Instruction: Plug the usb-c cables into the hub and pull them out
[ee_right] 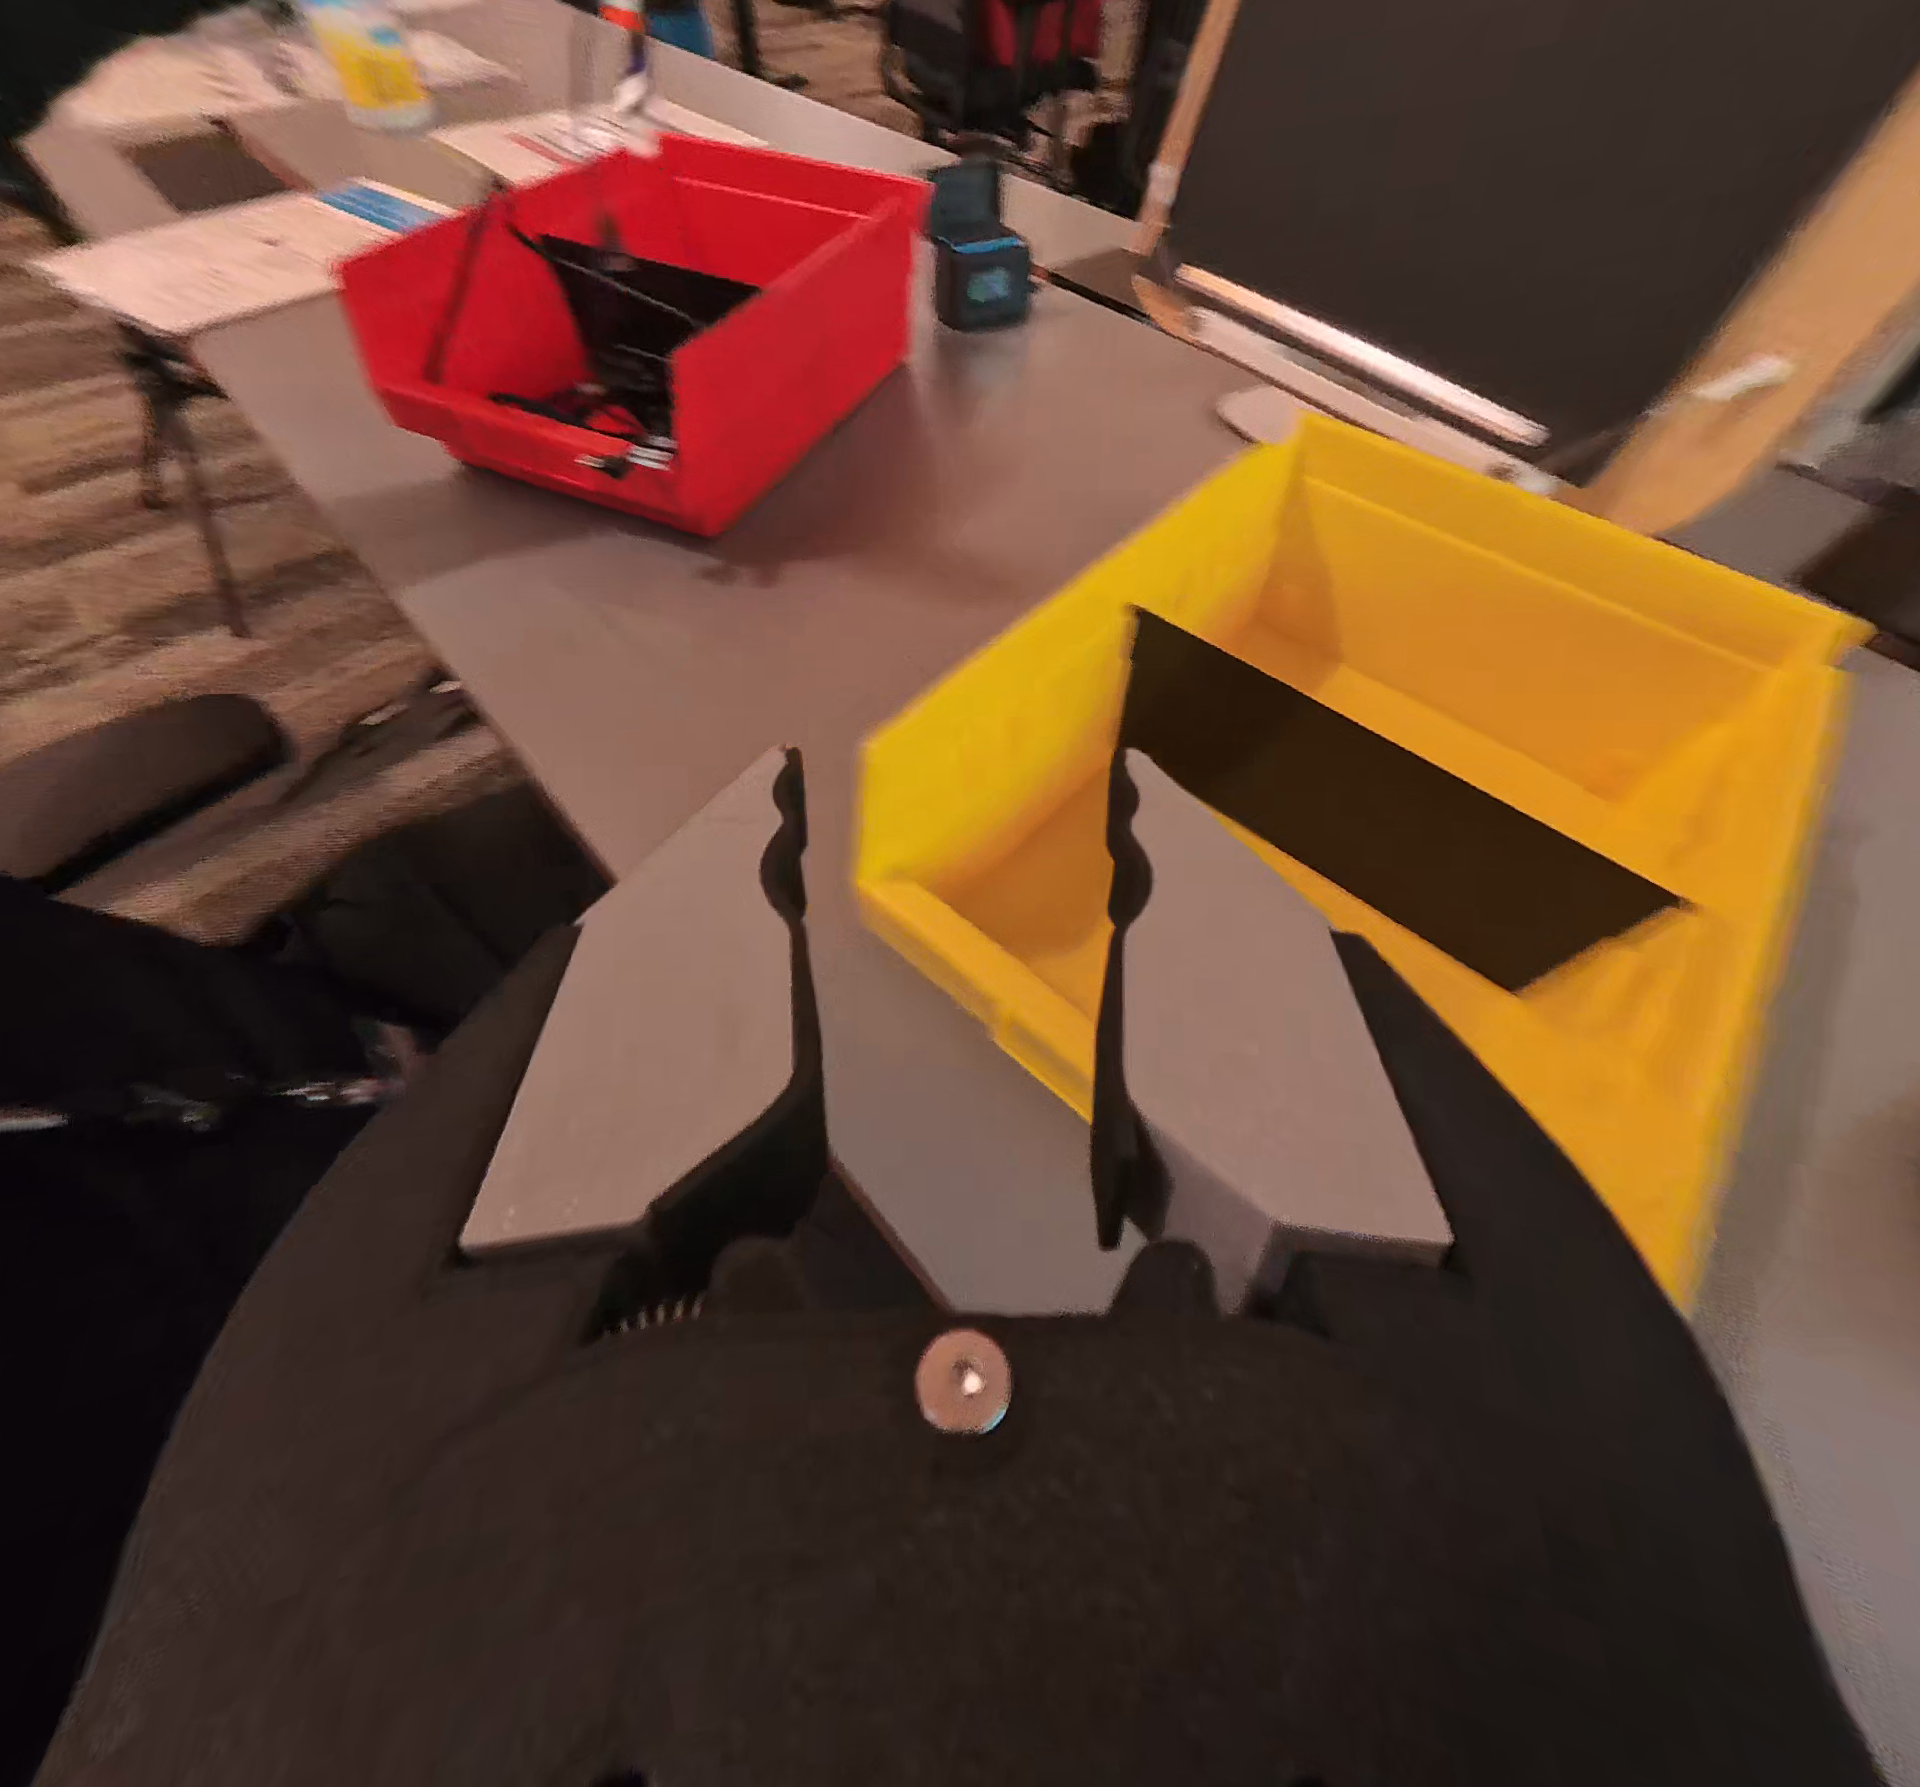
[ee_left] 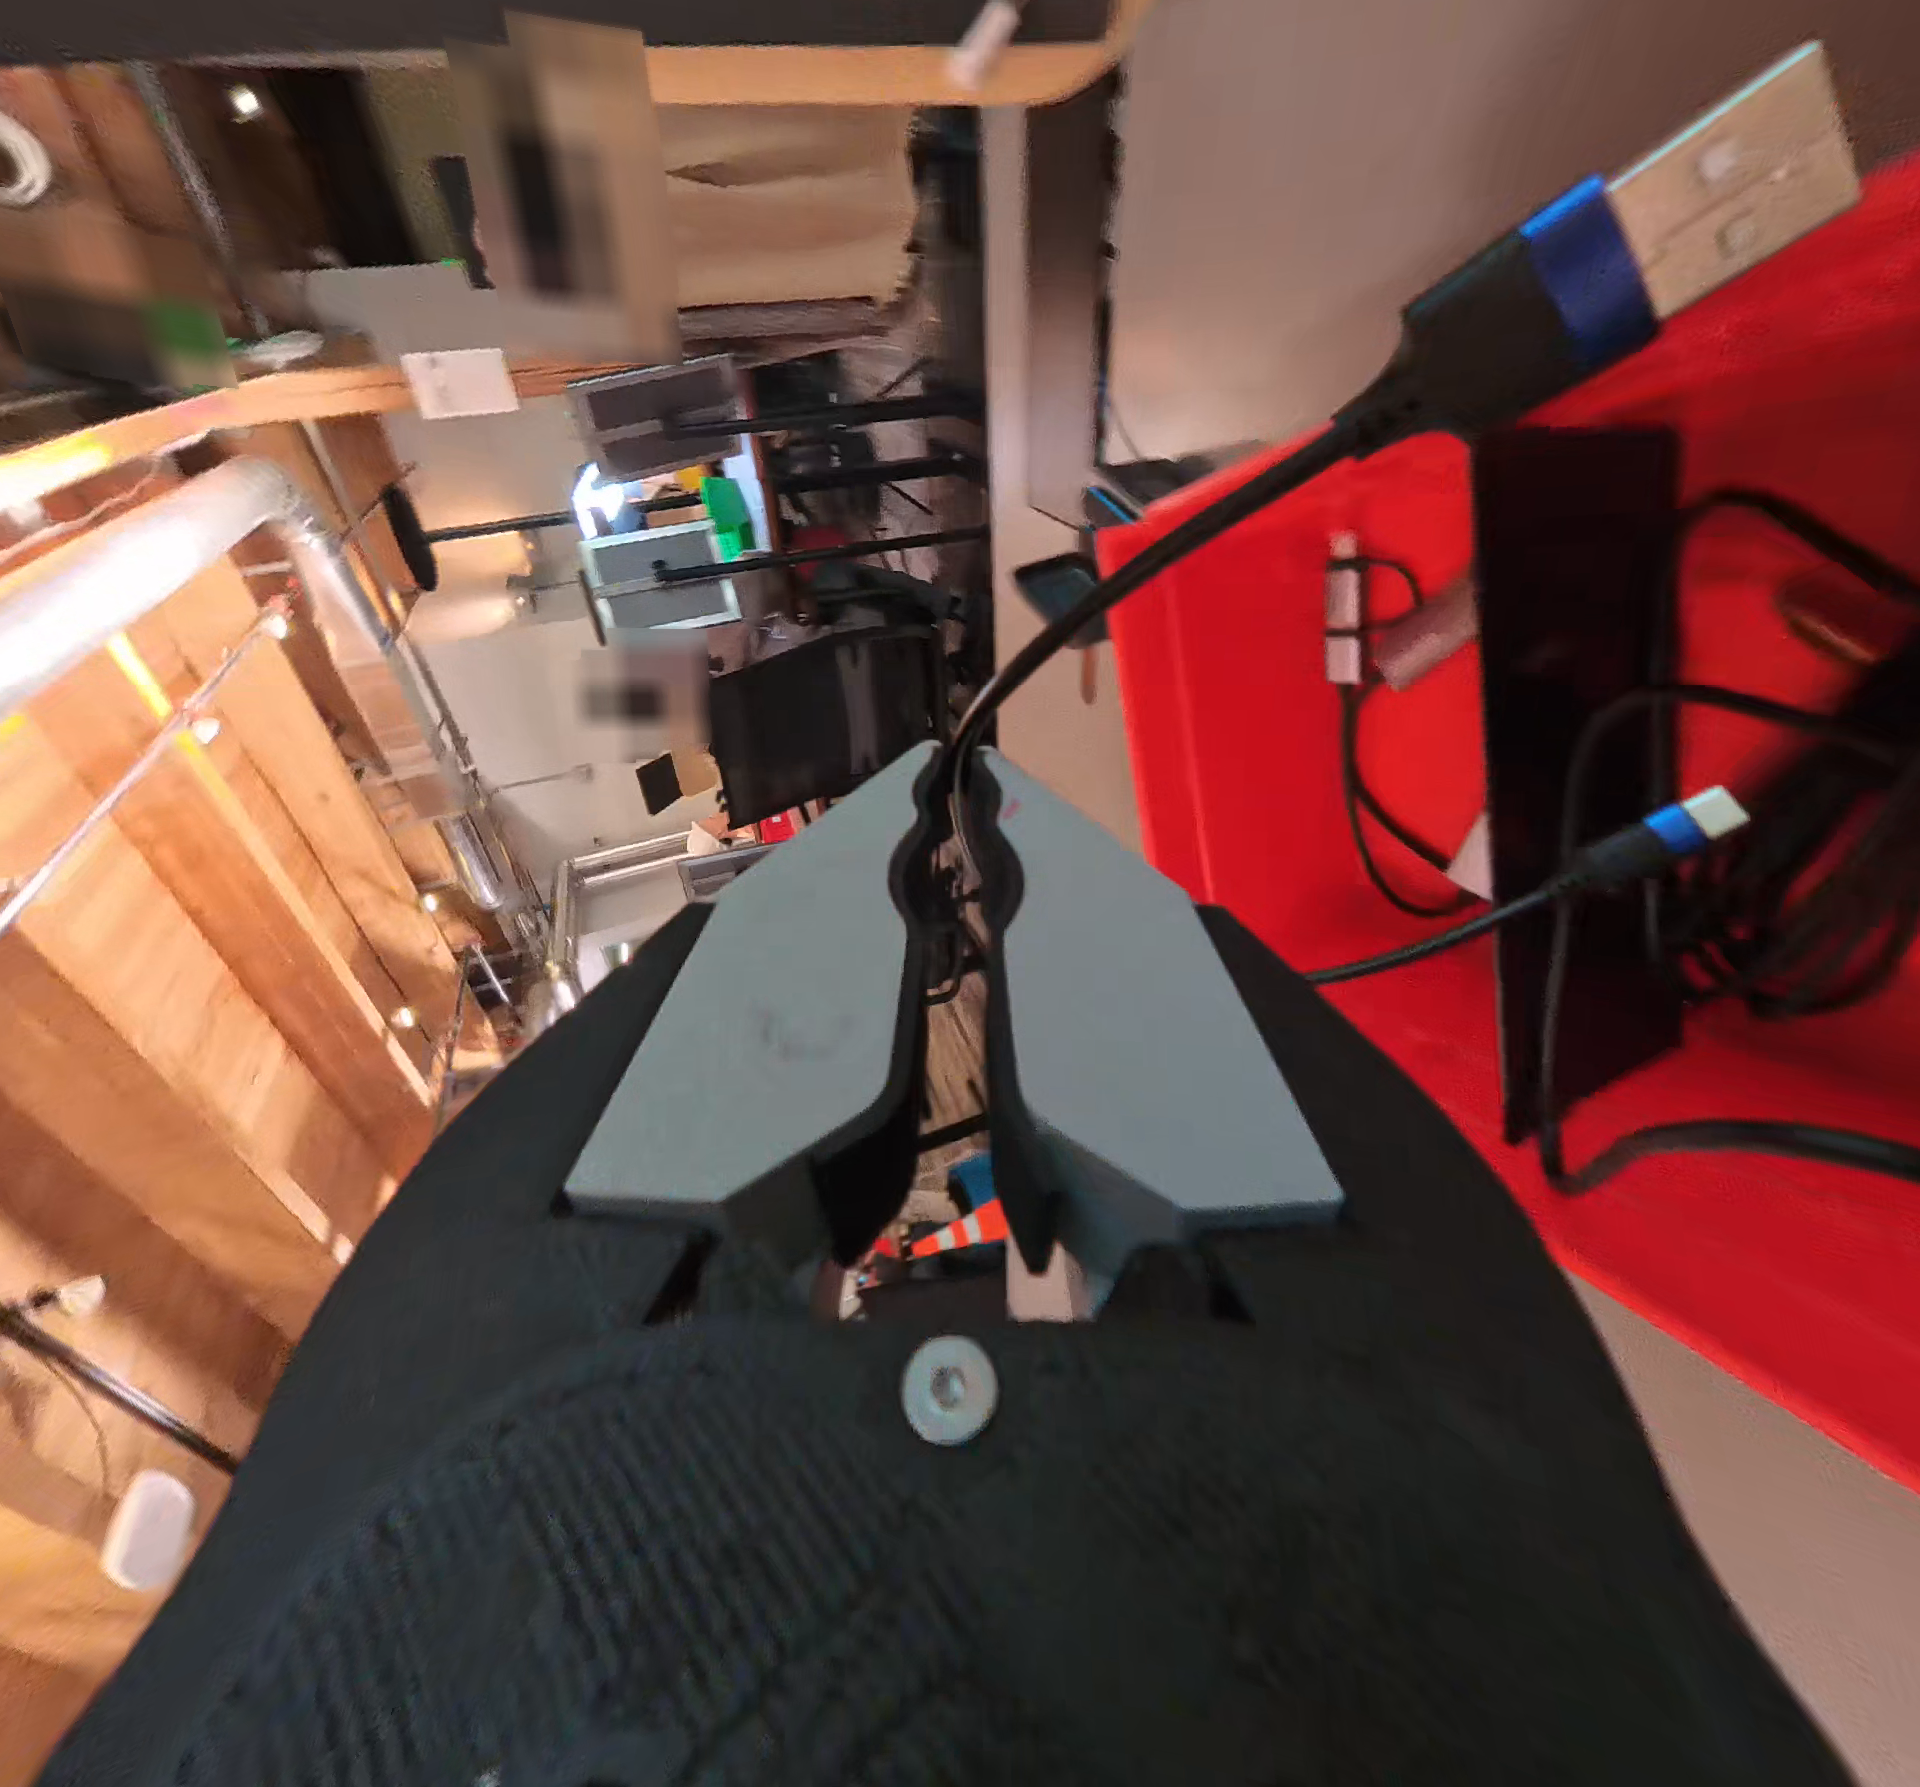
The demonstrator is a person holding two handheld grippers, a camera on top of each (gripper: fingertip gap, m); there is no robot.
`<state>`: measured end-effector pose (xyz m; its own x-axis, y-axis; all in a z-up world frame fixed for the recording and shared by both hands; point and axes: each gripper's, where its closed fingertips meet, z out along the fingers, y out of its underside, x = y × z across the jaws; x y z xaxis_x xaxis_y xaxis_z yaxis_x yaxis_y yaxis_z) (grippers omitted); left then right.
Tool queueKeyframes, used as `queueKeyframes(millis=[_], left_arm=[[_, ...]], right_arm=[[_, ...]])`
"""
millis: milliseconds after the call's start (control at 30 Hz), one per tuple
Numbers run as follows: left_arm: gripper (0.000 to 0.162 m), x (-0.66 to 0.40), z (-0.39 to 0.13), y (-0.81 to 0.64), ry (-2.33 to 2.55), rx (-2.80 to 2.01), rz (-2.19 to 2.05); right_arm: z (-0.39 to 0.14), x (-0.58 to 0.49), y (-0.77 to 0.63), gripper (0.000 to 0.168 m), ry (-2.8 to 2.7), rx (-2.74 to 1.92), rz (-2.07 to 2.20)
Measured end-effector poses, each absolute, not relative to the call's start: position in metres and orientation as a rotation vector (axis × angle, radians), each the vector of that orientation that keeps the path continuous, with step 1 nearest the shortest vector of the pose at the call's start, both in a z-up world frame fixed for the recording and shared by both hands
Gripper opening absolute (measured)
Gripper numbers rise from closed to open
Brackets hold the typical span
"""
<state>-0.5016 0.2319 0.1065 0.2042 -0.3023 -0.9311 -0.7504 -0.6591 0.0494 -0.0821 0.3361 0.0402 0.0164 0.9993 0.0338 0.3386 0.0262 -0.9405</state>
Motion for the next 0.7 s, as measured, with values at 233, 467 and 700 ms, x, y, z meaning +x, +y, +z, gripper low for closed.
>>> queueKeyframes(millis=[233,467,700], left_arm=[[0.001,-0.447,0.168,0.241,0.753,-1.868,1.413],[0.001,-0.352,0.109,0.276,1.098,-1.768,1.272],[0.002,-0.324,0.062,0.29,1.148,-1.813,1.094]], right_arm=[[0.017,-0.149,0.273,0.061,-1.63,-1.371,0.919],[0.072,-0.221,0.262,0.056,-1.593,-1.336,1.071],[0.028,-0.269,0.254,0.003,-1.768,-1.395,1.003]])
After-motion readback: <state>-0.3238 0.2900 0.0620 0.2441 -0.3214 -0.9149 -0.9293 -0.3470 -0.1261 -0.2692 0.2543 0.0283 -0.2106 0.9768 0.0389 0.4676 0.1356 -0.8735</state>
